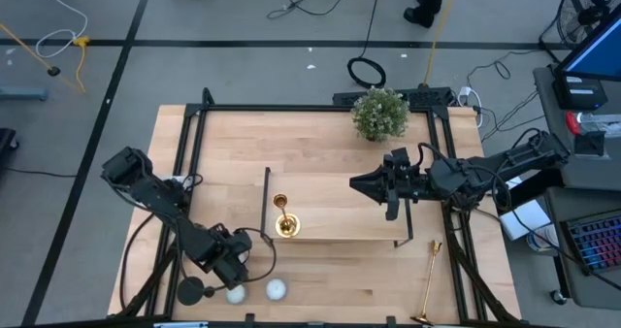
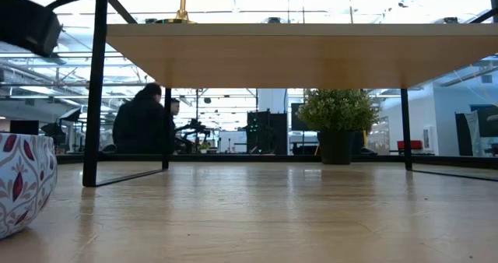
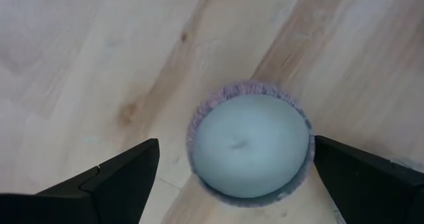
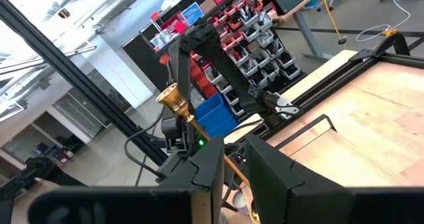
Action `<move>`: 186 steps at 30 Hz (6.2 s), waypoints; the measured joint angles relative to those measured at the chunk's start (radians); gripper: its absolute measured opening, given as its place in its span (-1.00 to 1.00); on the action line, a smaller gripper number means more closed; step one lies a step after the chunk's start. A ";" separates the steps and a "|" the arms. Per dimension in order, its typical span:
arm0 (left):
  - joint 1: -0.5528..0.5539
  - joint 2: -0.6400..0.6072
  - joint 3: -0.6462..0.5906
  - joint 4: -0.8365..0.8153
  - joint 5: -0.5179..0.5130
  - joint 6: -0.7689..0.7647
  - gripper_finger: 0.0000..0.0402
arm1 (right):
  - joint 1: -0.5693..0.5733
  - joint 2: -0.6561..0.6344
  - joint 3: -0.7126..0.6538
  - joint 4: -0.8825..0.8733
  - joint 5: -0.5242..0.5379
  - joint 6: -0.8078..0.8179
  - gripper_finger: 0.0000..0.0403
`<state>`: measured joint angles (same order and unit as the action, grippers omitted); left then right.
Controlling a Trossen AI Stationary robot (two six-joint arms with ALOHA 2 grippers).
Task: Pick & Place candle stick holders
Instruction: Put the pink scented candle on the shelf
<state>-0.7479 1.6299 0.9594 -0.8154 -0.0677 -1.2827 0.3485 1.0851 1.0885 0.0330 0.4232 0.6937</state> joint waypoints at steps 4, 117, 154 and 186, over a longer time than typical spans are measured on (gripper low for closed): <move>-0.001 0.000 -0.028 0.041 0.018 -0.019 0.98 | 0.000 0.000 0.000 0.000 0.000 0.001 -0.70; 0.639 -0.227 0.491 0.967 0.233 0.352 0.40 | 0.129 0.203 0.317 0.173 0.210 -0.799 0.49; 0.759 0.121 1.124 -0.004 0.164 0.471 0.40 | 0.080 0.391 0.609 -0.542 0.472 -0.677 0.48; 0.719 0.117 1.123 -0.011 0.122 0.476 0.40 | 0.006 0.419 0.607 -0.662 0.455 -0.601 0.68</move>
<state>-0.0287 1.7473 2.0827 -0.8259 0.0545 -0.8062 0.3546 1.5040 1.6955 -0.6292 0.8783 0.0930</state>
